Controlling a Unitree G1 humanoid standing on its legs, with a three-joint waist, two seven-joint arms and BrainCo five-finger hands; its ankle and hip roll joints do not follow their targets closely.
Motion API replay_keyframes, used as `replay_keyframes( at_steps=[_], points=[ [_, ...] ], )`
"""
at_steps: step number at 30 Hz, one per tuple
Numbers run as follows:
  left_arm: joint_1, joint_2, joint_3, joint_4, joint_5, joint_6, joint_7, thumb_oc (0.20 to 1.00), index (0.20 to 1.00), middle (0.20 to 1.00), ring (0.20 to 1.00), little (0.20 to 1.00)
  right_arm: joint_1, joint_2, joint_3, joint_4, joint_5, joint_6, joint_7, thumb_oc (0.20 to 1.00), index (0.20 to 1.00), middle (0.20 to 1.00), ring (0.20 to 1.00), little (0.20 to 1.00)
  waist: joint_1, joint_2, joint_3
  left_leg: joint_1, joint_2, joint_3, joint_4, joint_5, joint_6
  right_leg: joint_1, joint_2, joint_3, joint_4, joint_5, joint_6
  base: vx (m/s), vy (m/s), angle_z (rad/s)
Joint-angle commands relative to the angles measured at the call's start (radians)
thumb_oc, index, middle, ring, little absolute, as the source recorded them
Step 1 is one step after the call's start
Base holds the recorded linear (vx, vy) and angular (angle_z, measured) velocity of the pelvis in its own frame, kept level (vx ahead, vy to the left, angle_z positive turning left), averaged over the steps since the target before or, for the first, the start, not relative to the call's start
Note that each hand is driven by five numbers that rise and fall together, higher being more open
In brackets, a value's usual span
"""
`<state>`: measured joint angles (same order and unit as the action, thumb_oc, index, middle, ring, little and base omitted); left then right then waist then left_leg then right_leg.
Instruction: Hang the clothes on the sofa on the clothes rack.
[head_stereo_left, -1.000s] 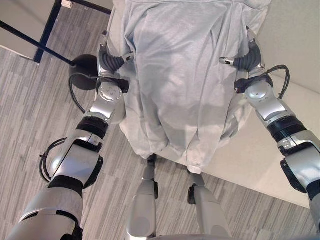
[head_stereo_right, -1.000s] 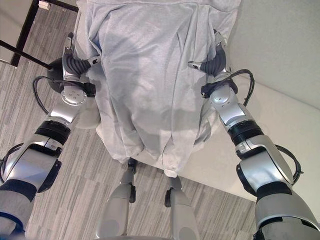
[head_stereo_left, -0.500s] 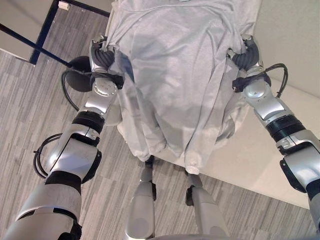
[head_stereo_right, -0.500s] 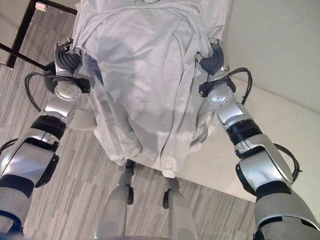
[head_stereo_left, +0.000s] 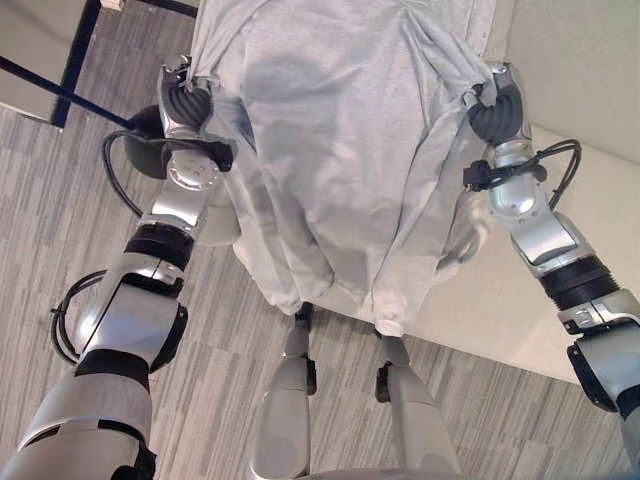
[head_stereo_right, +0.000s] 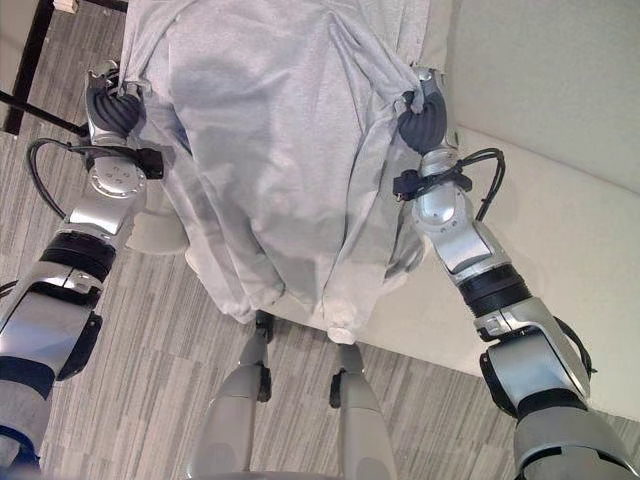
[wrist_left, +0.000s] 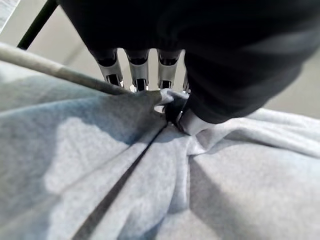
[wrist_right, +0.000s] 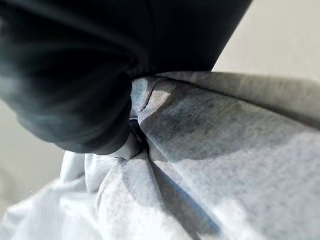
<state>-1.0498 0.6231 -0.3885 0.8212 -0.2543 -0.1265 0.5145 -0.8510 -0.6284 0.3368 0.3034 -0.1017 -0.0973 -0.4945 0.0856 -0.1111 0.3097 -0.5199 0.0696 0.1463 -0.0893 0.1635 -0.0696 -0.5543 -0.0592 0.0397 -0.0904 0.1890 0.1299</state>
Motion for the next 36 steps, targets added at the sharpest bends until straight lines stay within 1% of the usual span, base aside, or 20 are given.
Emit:
replay_keyframes(
  at_steps=[1,5,8,12,13,15,16,18,19,20,21,24,27,32,36],
  points=[
    [-0.047,-0.13,-0.051,-0.148,0.094,-0.092,-0.03,0.2,0.2,0.2,0.2,0.2,-0.036,-0.038,-0.061,-0.069,-0.062,-0.05,-0.048,0.2,0.2,0.2,0.2,0.2,-0.028,0.047,-0.007,0.033,0.011,-0.017,0.002,-0.032,-0.091,0.061,0.033,-0.019,0.005,-0.02,0.125,0.0,0.0,0.0],
    [-0.029,-0.106,-0.022,-0.222,0.091,-0.106,-0.014,0.2,0.2,0.2,0.2,0.2,-0.011,-0.05,-0.099,-0.133,-0.09,-0.047,-0.048,0.2,0.2,0.2,0.2,0.2,-0.024,0.045,-0.02,0.067,0.016,-0.011,0.002,-0.042,-0.094,0.097,0.036,-0.022,0.007,-0.034,0.122,0.01,-0.041,0.0],
    [-0.029,-0.077,0.014,-0.307,0.084,-0.132,0.007,0.2,0.2,0.2,0.2,0.2,-0.02,-0.07,-0.126,-0.176,-0.112,-0.048,-0.047,0.2,0.2,0.2,0.2,0.2,-0.017,0.037,-0.044,0.1,0.024,-0.007,0.002,-0.048,-0.099,0.133,0.039,-0.027,0.009,-0.047,0.117,0.0,-0.068,0.03],
    [-0.025,-0.059,0.037,-0.369,0.086,-0.144,0.021,0.2,0.2,0.2,0.2,0.2,-0.027,-0.089,-0.134,-0.21,-0.129,-0.045,-0.036,0.2,0.2,0.2,0.2,0.2,-0.017,0.035,-0.059,0.134,0.034,-0.009,0.002,-0.054,-0.102,0.166,0.037,-0.033,0.013,-0.061,0.113,0.02,-0.04,0.03],
    [-0.024,-0.047,0.054,-0.413,0.073,-0.161,0.023,0.2,0.2,0.2,0.2,0.2,-0.037,-0.11,-0.139,-0.234,-0.142,-0.043,-0.027,0.2,0.2,0.2,0.2,0.2,-0.016,0.033,-0.077,0.158,0.038,-0.008,0.002,-0.059,-0.104,0.184,0.036,-0.035,0.019,-0.073,0.111,0.06,-0.055,-0.06],
    [-0.02,-0.039,0.061,-0.432,0.075,-0.165,0.023,0.2,0.2,0.2,0.2,0.2,-0.038,-0.119,-0.139,-0.244,-0.148,-0.04,-0.02,0.2,0.2,0.2,0.2,0.2,-0.016,0.032,-0.084,0.177,0.04,-0.009,0.002,-0.064,-0.104,0.202,0.035,-0.036,0.022,-0.08,0.108,0.06,-0.044,-0.06],
    [-0.017,-0.028,0.072,-0.466,0.07,-0.172,0.024,0.2,0.2,0.2,0.2,0.2,-0.041,-0.127,-0.139,-0.262,-0.151,-0.041,-0.01,0.2,0.2,0.2,0.2,0.2,-0.012,0.026,-0.101,0.199,0.046,-0.008,0.002,-0.07,-0.104,0.222,0.033,-0.039,0.028,-0.091,0.104,0.04,-0.03,0.0],
    [-0.013,-0.018,0.082,-0.491,0.072,-0.174,0.023,0.2,0.2,0.2,0.2,0.2,-0.043,-0.133,-0.142,-0.271,-0.151,-0.042,-0.004,0.2,0.2,0.2,0.2,0.2,-0.011,0.025,-0.104,0.219,0.049,-0.005,0.002,-0.074,-0.105,0.242,0.031,-0.041,0.029,-0.098,0.102,0.03,-0.029,0.05],
    [-0.017,-0.011,0.091,-0.503,0.073,-0.175,0.024,0.2,0.2,0.2,0.2,0.2,-0.047,-0.143,-0.142,-0.277,-0.15,-0.042,0.002,0.2,0.2,0.2,0.2,0.2,-0.009,0.024,-0.113,0.236,0.052,-0.003,0.002,-0.077,-0.106,0.254,0.03,-0.046,0.032,-0.104,0.101,0.11,-0.052,0.1],
    [-0.007,0.024,0.114,-0.555,0.067,-0.184,0.017,0.2,0.2,0.2,0.2,0.2,-0.047,-0.171,-0.145,-0.302,-0.144,-0.046,0.031,0.2,0.2,0.2,0.2,0.2,-0.001,0.016,-0.15,0.294,0.058,0.003,0.002,-0.088,-0.107,0.309,0.027,-0.055,0.039,-0.125,0.093,0.12,-0.043,0.14],
    [-0.005,0.025,0.116,-0.557,0.066,-0.183,0.016,0.2,0.2,0.2,0.2,0.2,-0.047,-0.171,-0.145,-0.303,-0.143,-0.045,0.033,0.2,0.2,0.2,0.2,0.2,-0.001,0.017,-0.147,0.298,0.058,0.003,0.002,-0.089,-0.107,0.312,0.027,-0.055,0.039,-0.127,0.093,0.11,-0.037,0.15],
    [0.011,0.059,0.121,-0.558,0.056,-0.18,-0.007,0.2,0.2,0.2,0.2,0.2,-0.039,-0.187,-0.142,-0.296,-0.125,-0.05,0.049,0.2,0.2,0.2,0.2,0.2,0.009,0.01,-0.176,0.344,0.06,0.009,0.002,-0.097,-0.108,0.354,0.023,-0.064,0.048,-0.14,0.089,0.05,-0.017,0.09],
    [0.043,0.073,0.135,-0.562,0.059,-0.174,-0.021,0.2,0.2,0.2,0.2,0.2,-0.028,-0.194,-0.147,-0.3,-0.131,-0.047,0.054,0.2,0.2,0.2,0.2,0.2,0.013,0.007,-0.182,0.364,0.063,0.014,0.002,-0.098,-0.11,0.373,0.023,-0.069,0.049,-0.144,0.088,0.02,-0.01,0.07],
    [0.163,0.065,0.178,-0.563,0.065,-0.167,-0.056,0.2,0.2,0.2,0.2,0.2,0.0,-0.22,-0.193,-0.323,-0.159,-0.043,0.052,0.2,0.2,0.2,0.2,0.2,0.017,0.002,-0.19,0.386,0.068,0.023,0.002,-0.103,-0.11,0.391,0.024,-0.067,0.046,-0.143,0.085,0.0,-0.003,0.01],
    [0.299,0.026,0.215,-0.559,0.079,-0.151,-0.095,0.2,0.2,0.2,0.2,0.2,0.038,-0.254,-0.236,-0.35,-0.173,-0.044,0.06,0.2,0.2,0.2,0.2,0.2,0.017,-0.002,-0.199,0.398,0.07,0.032,0.002,-0.109,-0.109,0.404,0.027,-0.062,0.039,-0.14,0.084,0.01,-0.002,-0.06]
  ],
)
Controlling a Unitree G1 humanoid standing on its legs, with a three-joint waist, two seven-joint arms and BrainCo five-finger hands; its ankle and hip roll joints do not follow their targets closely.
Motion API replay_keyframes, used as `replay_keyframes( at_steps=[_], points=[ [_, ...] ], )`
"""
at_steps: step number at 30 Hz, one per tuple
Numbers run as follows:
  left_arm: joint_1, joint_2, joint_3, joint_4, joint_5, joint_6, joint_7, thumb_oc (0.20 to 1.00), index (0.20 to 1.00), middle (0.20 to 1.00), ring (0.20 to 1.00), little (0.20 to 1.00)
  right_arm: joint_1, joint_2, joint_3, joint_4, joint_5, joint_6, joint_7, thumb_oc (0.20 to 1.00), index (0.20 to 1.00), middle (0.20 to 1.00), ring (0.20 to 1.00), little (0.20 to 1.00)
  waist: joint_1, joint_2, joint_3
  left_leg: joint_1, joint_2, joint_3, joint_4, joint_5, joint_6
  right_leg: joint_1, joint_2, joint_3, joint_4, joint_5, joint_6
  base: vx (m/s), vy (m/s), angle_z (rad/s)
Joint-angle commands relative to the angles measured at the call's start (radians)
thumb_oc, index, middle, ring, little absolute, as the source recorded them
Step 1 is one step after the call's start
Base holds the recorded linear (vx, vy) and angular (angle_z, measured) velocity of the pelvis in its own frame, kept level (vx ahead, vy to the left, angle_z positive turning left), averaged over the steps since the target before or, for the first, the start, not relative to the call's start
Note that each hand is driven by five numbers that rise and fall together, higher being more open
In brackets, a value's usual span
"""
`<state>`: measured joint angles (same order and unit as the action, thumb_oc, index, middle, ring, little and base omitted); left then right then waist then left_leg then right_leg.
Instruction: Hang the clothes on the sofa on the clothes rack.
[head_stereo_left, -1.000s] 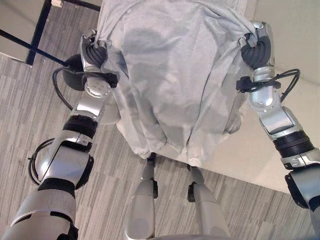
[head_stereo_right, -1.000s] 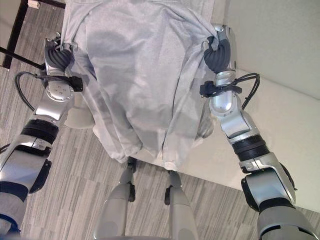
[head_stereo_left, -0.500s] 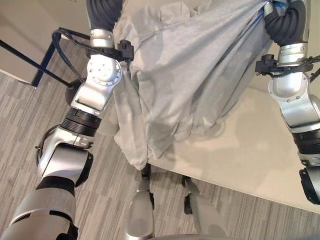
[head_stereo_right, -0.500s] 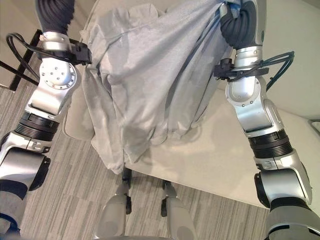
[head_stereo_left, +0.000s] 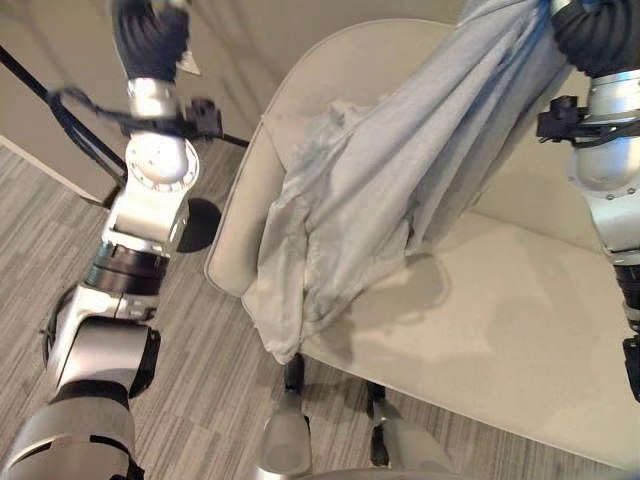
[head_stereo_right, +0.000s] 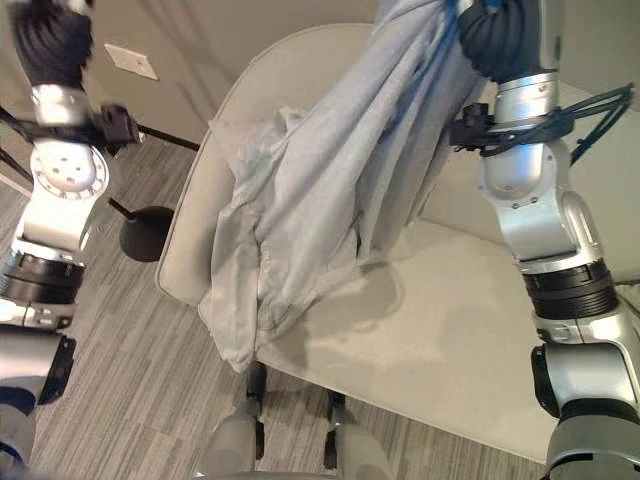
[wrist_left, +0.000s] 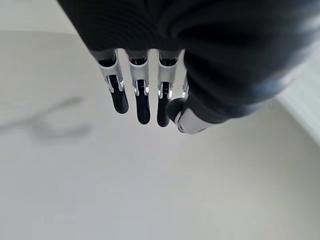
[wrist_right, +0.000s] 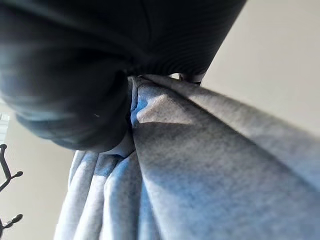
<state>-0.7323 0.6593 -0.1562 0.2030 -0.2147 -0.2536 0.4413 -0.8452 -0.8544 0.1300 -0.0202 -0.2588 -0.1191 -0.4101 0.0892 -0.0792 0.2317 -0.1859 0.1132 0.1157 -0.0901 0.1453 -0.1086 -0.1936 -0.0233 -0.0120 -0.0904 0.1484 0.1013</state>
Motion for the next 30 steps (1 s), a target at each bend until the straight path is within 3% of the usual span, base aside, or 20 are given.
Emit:
replay_keyframes(
  at_steps=[1,2,3,13,21,30],
  points=[
    [0.01,-0.021,-0.012,0.053,0.038,-0.019,-0.034,0.2,0.2,0.2,0.2,0.2,0.038,-0.037,-0.037,-0.033,-0.013,-0.022,-0.023,0.2,0.2,0.2,0.2,0.2,0.012,-0.033,-0.124,0.064,0.028,0.063,0.003,-0.092,-0.07,0.044,-0.009,-0.009,0.038,-0.098,0.114,-0.02,-0.003,-0.08],
    [0.036,-0.028,-0.017,0.055,0.047,-0.01,-0.049,0.2,0.2,0.2,0.2,0.2,0.041,-0.048,-0.044,-0.04,-0.01,-0.024,-0.023,0.2,0.2,0.2,0.2,0.2,0.01,-0.034,-0.122,0.063,0.029,0.064,0.003,-0.092,-0.07,0.042,-0.009,-0.008,0.038,-0.096,0.115,-0.03,-0.005,-0.03],
    [0.05,-0.034,-0.021,0.056,0.055,-0.005,-0.055,1.0,1.0,1.0,1.0,1.0,0.04,-0.052,-0.043,-0.043,-0.009,-0.022,-0.02,0.2,0.2,0.2,0.2,0.2,0.011,-0.035,-0.121,0.062,0.029,0.064,0.003,-0.092,-0.069,0.041,-0.008,-0.007,0.037,-0.095,0.116,-0.04,-0.013,-0.01],
    [0.251,-0.116,-0.093,0.122,0.16,0.042,-0.174,1.0,1.0,1.0,1.0,1.0,-0.014,-0.098,-0.025,-0.086,0.006,-0.031,0.0,0.2,0.2,0.2,0.2,0.2,0.015,-0.024,-0.071,0.025,0.036,0.065,0.003,-0.078,-0.064,-0.007,-0.007,0.0,0.045,-0.07,0.123,-0.05,-0.011,-0.03],
    [0.36,-0.173,-0.166,0.124,0.135,0.068,-0.287,1.0,1.0,1.0,1.0,1.0,-0.034,-0.064,0.0,-0.069,0.009,-0.021,-0.003,0.2,0.2,0.2,0.2,0.2,0.023,-0.006,-0.038,-0.003,0.038,0.069,0.003,-0.065,-0.058,-0.037,-0.002,0.004,0.037,-0.05,0.129,-0.03,-0.001,-0.07],
    [0.296,-0.241,-0.275,0.225,0.296,0.08,-0.27,1.0,1.0,1.0,1.0,1.0,-0.047,-0.025,-0.005,-0.078,-0.002,-0.031,-0.028,0.2,0.2,0.2,0.2,0.2,0.016,-0.002,-0.026,-0.024,0.037,0.068,0.003,-0.061,-0.054,-0.064,0.001,0.009,0.039,-0.044,0.127,-0.01,-0.004,-0.03]
  ],
)
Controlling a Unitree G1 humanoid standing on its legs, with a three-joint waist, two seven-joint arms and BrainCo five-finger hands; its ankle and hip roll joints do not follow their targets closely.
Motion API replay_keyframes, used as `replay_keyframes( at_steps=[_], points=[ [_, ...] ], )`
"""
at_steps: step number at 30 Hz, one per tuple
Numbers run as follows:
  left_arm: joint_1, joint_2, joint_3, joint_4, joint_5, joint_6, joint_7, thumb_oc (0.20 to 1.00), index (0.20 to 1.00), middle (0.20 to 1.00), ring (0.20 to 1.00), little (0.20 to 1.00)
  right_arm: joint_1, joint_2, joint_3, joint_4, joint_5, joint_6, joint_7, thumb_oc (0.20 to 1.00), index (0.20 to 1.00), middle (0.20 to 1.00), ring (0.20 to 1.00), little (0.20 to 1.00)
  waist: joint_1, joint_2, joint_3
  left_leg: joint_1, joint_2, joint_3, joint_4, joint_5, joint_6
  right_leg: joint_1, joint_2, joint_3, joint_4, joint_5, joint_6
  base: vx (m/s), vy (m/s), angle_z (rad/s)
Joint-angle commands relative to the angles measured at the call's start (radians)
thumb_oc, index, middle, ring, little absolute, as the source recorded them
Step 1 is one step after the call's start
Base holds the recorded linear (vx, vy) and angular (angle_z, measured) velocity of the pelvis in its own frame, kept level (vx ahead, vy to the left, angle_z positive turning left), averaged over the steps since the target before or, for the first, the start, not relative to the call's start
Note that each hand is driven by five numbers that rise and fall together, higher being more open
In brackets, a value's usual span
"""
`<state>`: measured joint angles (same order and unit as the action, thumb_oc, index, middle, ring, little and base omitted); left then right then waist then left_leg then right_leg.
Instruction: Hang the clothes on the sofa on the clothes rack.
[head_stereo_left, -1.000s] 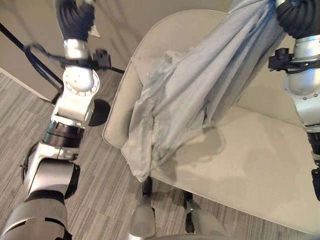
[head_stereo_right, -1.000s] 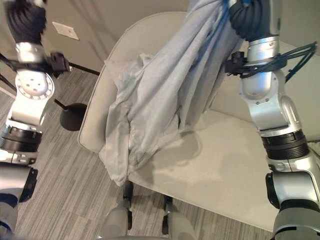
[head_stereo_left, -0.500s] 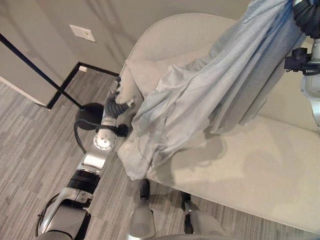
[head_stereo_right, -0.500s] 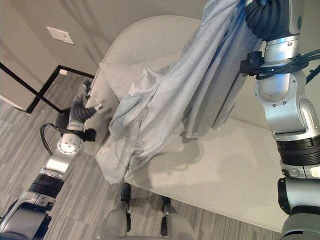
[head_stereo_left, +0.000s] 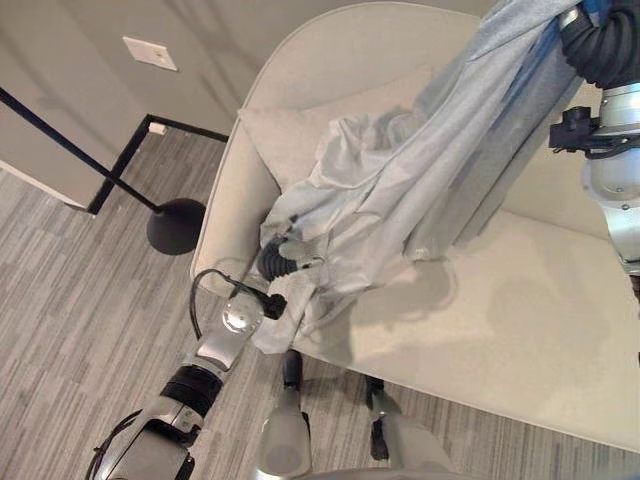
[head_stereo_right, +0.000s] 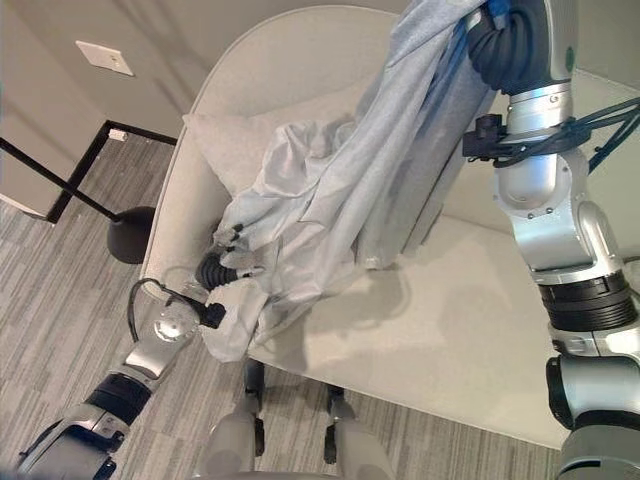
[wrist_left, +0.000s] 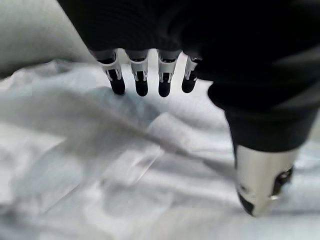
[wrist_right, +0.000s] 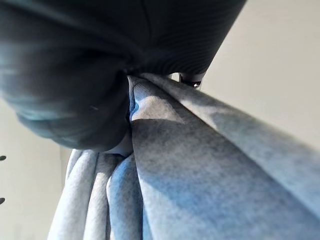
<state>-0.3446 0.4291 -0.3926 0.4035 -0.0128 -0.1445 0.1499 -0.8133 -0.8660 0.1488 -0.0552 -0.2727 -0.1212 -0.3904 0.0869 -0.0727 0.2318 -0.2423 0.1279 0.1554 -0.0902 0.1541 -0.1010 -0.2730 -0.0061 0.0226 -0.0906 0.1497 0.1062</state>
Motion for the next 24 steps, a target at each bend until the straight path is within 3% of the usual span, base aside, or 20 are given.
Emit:
replay_keyframes(
  at_steps=[1,9,13,18,22,23,24],
  points=[
    [-0.124,-0.02,-0.066,0.041,0.13,-0.031,0.037,1.0,1.0,1.0,1.0,1.0,-0.098,-0.015,-0.014,-0.035,0.017,-0.03,-0.058,0.2,0.2,0.2,0.2,0.2,0.019,-0.007,-0.019,0.028,0.021,0.029,0.003,-0.069,-0.062,0.01,-0.016,-0.026,0.039,-0.042,0.124,-0.04,-0.011,-0.05],
    [-0.225,-0.059,-0.149,0.136,0.244,-0.027,0.096,1.0,1.0,1.0,1.0,1.0,-0.16,0.006,0.026,-0.036,0.034,-0.04,-0.084,0.2,0.2,0.2,0.2,0.2,0.016,0.002,0.013,0.01,0.021,0.032,0.003,-0.062,-0.062,-0.013,-0.015,-0.024,0.042,-0.034,0.125,-0.02,-0.008,-0.06],
    [-0.24,-0.057,-0.143,0.137,0.266,-0.025,0.13,1.0,1.0,1.0,1.0,1.0,-0.173,0.007,0.034,-0.036,0.033,-0.039,-0.094,0.2,0.2,0.2,0.2,0.2,0.019,0.009,0.024,0.004,0.021,0.034,0.003,-0.059,-0.063,-0.02,-0.013,-0.025,0.041,-0.03,0.127,0.0,0.0,0.0],
    [-0.146,0.06,-0.009,-0.118,0.297,-0.05,0.178,1.0,1.0,1.0,1.0,1.0,-0.116,-0.02,-0.036,-0.052,0.007,-0.036,-0.101,0.2,0.2,0.2,0.2,0.2,0.041,0.023,0.023,-0.001,0.02,0.033,0.003,-0.057,-0.063,-0.02,-0.014,-0.037,0.041,-0.03,0.127,0.0,0.0,0.0],
    [-0.141,0.064,-0.008,-0.125,0.297,-0.047,0.175,1.0,1.0,1.0,1.0,1.0,-0.112,-0.017,-0.039,-0.055,0.007,-0.035,-0.099,0.2,0.2,0.2,0.2,0.2,0.04,0.02,0.021,-0.001,0.019,0.033,0.003,-0.057,-0.063,-0.02,-0.014,-0.037,0.041,-0.031,0.127,0.0,0.0,0.0],
    [-0.043,0.126,0.105,-0.31,0.312,-0.072,0.189,1.0,1.0,1.0,1.0,1.0,-0.071,-0.034,-0.087,-0.061,-0.008,-0.033,-0.102,0.2,0.2,0.2,0.2,0.2,0.06,0.027,0.022,-0.001,0.018,0.03,0.003,-0.058,-0.063,-0.016,-0.015,-0.042,0.04,-0.033,0.125,0.0,0.0,0.0],
    [0.012,0.152,0.169,-0.389,0.319,-0.081,0.192,1.0,1.0,1.0,1.0,1.0,-0.046,-0.042,-0.111,-0.064,-0.014,-0.031,-0.1,0.2,0.2,0.2,0.2,0.2,0.067,0.03,0.021,-0.002,0.016,0.028,0.003,-0.06,-0.063,-0.015,-0.016,-0.046,0.04,-0.036,0.124,0.03,0.001,-0.01]
  ],
)
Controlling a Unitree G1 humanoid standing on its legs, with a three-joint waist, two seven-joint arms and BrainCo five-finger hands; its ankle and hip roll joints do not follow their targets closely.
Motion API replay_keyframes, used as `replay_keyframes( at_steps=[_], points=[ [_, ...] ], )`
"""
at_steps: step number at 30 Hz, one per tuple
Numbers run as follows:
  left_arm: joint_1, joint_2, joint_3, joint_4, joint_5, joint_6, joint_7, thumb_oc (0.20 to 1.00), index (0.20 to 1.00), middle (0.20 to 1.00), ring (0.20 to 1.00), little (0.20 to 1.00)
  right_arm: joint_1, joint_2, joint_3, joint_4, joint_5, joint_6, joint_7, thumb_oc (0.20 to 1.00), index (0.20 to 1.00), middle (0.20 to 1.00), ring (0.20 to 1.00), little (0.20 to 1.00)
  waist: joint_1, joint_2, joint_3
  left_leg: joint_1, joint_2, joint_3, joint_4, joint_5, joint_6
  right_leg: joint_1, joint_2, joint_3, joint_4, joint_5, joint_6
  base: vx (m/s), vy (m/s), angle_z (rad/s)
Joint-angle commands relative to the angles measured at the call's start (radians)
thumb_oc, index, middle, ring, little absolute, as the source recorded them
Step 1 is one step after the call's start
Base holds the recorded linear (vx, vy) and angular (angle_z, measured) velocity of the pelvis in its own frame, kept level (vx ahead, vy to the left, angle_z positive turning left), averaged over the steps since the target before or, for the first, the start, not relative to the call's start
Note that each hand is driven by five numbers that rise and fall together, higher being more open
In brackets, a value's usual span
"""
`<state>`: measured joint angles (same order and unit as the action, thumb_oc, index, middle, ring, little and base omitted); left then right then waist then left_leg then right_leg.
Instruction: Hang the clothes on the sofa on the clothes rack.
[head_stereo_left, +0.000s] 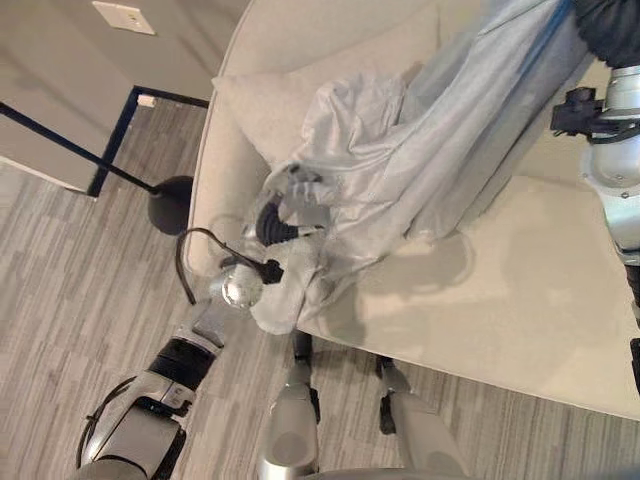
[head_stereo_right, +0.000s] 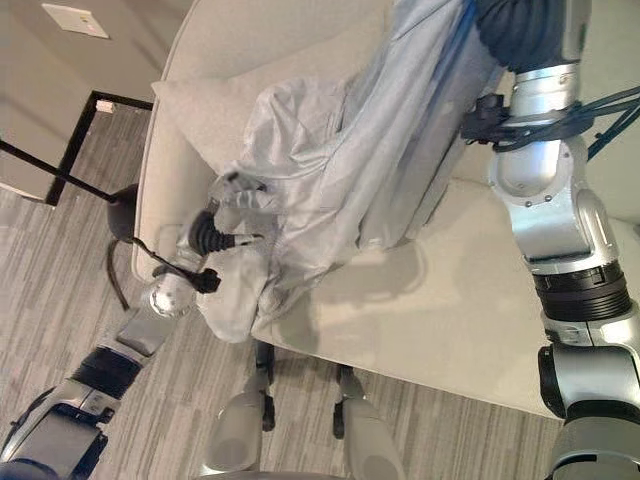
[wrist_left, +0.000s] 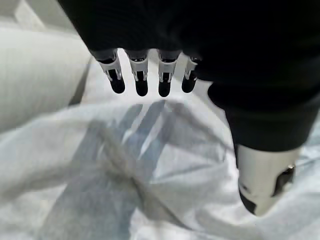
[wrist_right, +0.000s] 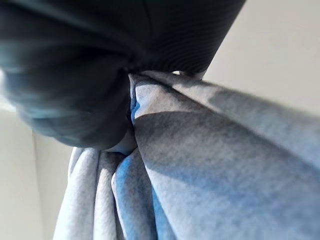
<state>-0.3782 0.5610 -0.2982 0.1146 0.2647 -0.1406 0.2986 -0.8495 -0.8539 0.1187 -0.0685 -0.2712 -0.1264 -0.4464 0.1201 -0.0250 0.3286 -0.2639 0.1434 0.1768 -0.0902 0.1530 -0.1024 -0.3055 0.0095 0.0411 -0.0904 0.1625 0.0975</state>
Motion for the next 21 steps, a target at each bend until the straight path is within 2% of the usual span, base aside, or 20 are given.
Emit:
replay_keyframes(
  at_steps=[1,6,13,16,21],
  points=[
    [0.072,0.03,0.098,-0.132,0.045,-0.086,0.041,1.0,1.0,1.0,1.0,1.0,0.0,-0.057,-0.088,-0.054,-0.018,-0.025,-0.043,0.2,0.2,0.2,0.2,0.2,0.036,-0.018,-0.077,0.019,0.0,0.006,0.003,-0.059,-0.062,0.018,-0.032,-0.065,0.04,-0.049,0.132,0.0,0.0,0.0],
    [0.163,0.04,0.157,-0.181,0.046,-0.082,0.018,1.0,1.0,1.0,1.0,1.0,0.033,-0.06,-0.11,-0.056,-0.022,-0.018,-0.029,0.2,0.2,0.2,0.2,0.2,0.041,-0.015,-0.081,0.022,0.0,0.002,0.003,-0.06,-0.062,0.024,-0.035,-0.073,0.042,-0.054,0.128,0.01,0.003,0.05],
    [0.198,0.026,0.127,-0.123,0.08,-0.072,-0.008,1.0,1.0,1.0,1.0,1.0,0.012,-0.058,-0.09,-0.06,-0.026,-0.015,-0.015,0.2,0.2,0.2,0.2,0.2,0.046,-0.013,-0.08,0.022,0.001,0.001,0.003,-0.06,-0.061,0.022,-0.035,-0.076,0.045,-0.055,0.127,0.0,0.001,0.02],
    [0.183,0.005,0.037,0.042,0.138,-0.052,-0.009,1.0,1.0,1.0,1.0,1.0,-0.04,-0.05,-0.062,-0.051,-0.019,-0.019,-0.024,0.2,0.2,0.2,0.2,0.2,0.045,-0.013,-0.071,0.019,0.001,0.001,0.003,-0.059,-0.06,0.016,-0.034,-0.076,0.047,-0.057,0.126,0.0,0.0,0.0],
    [0.119,-0.013,-0.035,0.167,0.2,-0.033,0.027,1.0,1.0,1.0,1.0,1.0,-0.082,-0.039,-0.032,-0.053,-0.011,-0.028,-0.035,0.2,0.2,0.2,0.2,0.2,0.04,-0.013,-0.06,0.016,0.003,0.003,0.003,-0.058,-0.061,0.009,-0.032,-0.076,0.051,-0.056,0.126,0.0,0.0,0.0]
  ],
)
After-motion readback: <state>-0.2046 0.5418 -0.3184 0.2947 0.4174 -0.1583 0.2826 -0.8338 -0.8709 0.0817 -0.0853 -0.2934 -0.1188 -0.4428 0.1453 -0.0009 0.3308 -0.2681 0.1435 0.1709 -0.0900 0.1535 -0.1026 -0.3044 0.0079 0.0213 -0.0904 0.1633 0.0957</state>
